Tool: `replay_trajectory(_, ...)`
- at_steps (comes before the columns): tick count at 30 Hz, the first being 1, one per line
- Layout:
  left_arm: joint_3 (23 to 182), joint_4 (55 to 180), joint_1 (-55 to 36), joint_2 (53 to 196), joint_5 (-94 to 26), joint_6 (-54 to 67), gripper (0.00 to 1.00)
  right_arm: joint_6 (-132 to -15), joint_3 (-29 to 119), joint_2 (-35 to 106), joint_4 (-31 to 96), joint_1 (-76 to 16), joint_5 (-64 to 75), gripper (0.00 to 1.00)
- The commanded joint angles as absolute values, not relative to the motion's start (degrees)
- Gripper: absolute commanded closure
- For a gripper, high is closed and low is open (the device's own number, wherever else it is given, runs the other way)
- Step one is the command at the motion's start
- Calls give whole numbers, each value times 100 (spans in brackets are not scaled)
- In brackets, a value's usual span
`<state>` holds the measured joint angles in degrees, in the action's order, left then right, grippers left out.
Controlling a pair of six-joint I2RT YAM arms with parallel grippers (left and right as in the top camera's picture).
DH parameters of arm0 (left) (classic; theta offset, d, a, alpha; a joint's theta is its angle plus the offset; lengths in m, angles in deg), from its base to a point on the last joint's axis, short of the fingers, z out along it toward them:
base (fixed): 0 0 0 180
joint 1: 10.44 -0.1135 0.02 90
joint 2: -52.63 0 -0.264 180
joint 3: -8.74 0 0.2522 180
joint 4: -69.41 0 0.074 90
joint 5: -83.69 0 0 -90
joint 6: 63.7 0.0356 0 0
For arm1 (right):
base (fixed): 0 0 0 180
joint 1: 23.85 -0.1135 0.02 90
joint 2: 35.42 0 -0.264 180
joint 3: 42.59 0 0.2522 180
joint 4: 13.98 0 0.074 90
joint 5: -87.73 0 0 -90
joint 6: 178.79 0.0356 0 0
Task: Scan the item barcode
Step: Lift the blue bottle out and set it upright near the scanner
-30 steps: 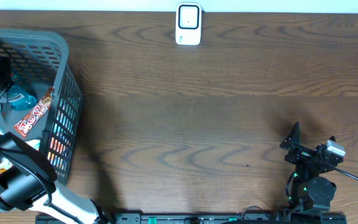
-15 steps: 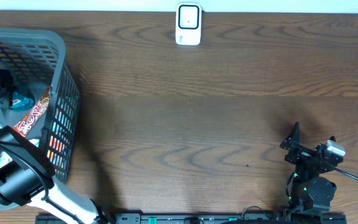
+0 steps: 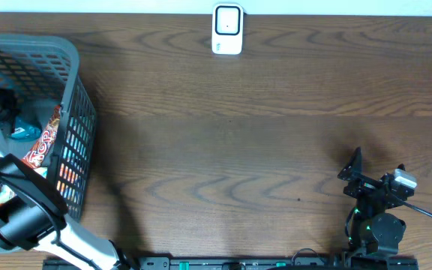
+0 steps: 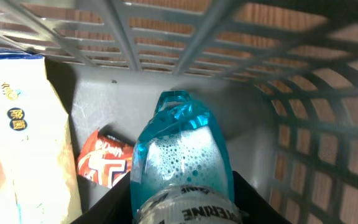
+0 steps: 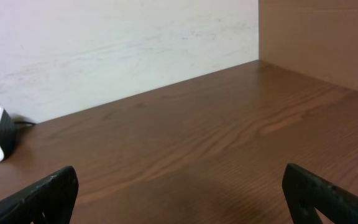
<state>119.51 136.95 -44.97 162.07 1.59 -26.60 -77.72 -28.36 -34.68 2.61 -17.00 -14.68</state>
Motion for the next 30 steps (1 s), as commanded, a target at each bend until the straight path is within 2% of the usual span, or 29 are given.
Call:
replay_trajectory(1, 12012, 13693, -4350, 15438, 315, -2540, 78, -7835, -2852, -3488, 281, -1671, -1479, 1)
replay_trajectory(8, 12012, 13684, -4180, 14046, 96, -2544, 78, -7835, -2854, -3488, 281, -1671, -1479, 1)
replay_trajectory(15, 12012, 13608, -4003, 12673, -1073, -2540, 78, -7835, -2854, -3488, 281, -1671, -1477, 1)
replay_trajectory(18, 12012, 13673, -3662, 12223, -1548, -2492, 78, -7835, -2852, -3488, 281, -1671, -1479, 1)
replay_trajectory(23, 12010, 14196, -2453, 11974, -1746, -2424, 78, -7835, -2852, -3488, 281, -1671, -1479, 1)
replay_trajectory(24, 11993, 14406, -1845, 12048, -1744, -2234, 78, -7835, -2852, -3488, 281, -1671, -1477, 1)
replay_trajectory(30, 11746, 14482, 6, 12594, -1742, -1808, 78, -7835, -2852, -3488, 281, -1671, -1479, 1)
